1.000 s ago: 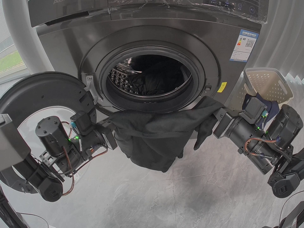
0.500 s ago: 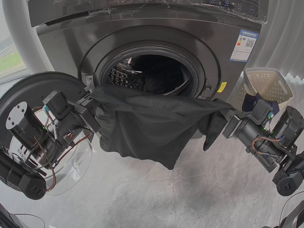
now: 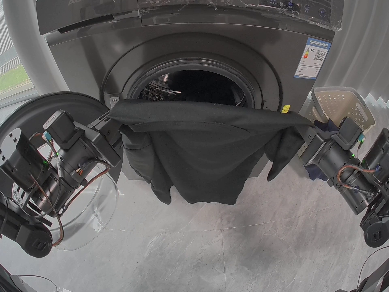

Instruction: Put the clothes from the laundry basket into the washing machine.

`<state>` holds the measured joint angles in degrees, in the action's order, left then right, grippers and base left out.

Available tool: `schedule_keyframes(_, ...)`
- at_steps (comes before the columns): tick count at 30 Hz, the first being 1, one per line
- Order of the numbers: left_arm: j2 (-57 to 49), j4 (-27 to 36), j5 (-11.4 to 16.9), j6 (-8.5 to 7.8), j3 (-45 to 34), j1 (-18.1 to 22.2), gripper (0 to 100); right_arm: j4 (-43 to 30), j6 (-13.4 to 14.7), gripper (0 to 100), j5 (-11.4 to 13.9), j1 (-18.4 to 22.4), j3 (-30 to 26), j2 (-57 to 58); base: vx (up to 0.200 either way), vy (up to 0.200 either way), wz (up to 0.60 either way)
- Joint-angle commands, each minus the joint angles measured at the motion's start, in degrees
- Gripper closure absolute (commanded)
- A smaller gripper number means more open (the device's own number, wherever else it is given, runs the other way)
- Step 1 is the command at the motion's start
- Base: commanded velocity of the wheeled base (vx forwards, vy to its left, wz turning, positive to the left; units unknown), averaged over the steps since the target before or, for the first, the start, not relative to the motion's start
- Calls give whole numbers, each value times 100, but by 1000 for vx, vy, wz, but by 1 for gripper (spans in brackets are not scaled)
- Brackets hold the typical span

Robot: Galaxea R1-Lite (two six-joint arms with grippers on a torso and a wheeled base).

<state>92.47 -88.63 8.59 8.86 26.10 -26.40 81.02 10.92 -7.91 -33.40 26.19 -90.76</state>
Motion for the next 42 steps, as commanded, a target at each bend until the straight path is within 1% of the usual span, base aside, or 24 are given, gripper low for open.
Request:
schedule_keyframes(1,8,-6,2,1,-8,-5,100,-7,-2,100,9,88,9,146,0,0,0)
schedule_keyframes(15,35,-6,11,-16,-17,-137,100,-7,-2,100,27,141,27,146,0,0,0)
schedule_keyframes(18,123,3,11,-34,-8,-374,100,-16,-2,100,35,71,-26,120,0,0,0)
schedule_keyframes(20,272,-6,-16,-78,-35,-682,100,-25,6,100,70,44,-87,76,0,0,0)
schedule_keyframes(23,377,-14,-24,-148,27,-1025,100,-25,15,100,158,-184,-228,-197,0,0,0)
schedule_keyframes(25,465,-14,-24,-166,106,-1121,100,28,42,100,167,-316,-175,-636,0,0,0)
schedule_keyframes(28,509,-14,-33,-166,167,-1121,100,116,33,100,176,-386,-78,-1207,0,0,0)
schedule_keyframes(29,509,-14,-33,-166,159,-1121,100,133,33,100,202,-483,-8,-1480,0,0,0)
schedule_keyframes(30,509,-14,-33,-166,159,-1121,100,133,33,100,211,-492,1,-1497,0,0,0)
schedule_keyframes(32,509,-14,-33,-166,150,-1130,100,90,15,100,220,-632,1,-1743,0,0,0)
schedule_keyframes(33,509,-14,-33,-174,150,-1139,100,125,6,0,202,-782,-52,-1928,0,0,0)
schedule_keyframes(36,483,-14,-42,-174,167,-1148,100,142,-2,0,176,-958,-184,-2253,0,0,0)
schedule_keyframes(39,439,-14,-42,-166,202,-1148,100,142,-161,0,167,-1107,-536,-2482,0,0,0)
schedule_keyframes(42,430,-23,-51,-166,273,-1139,100,186,-213,0,167,-1177,-896,-2622,0,0,0)
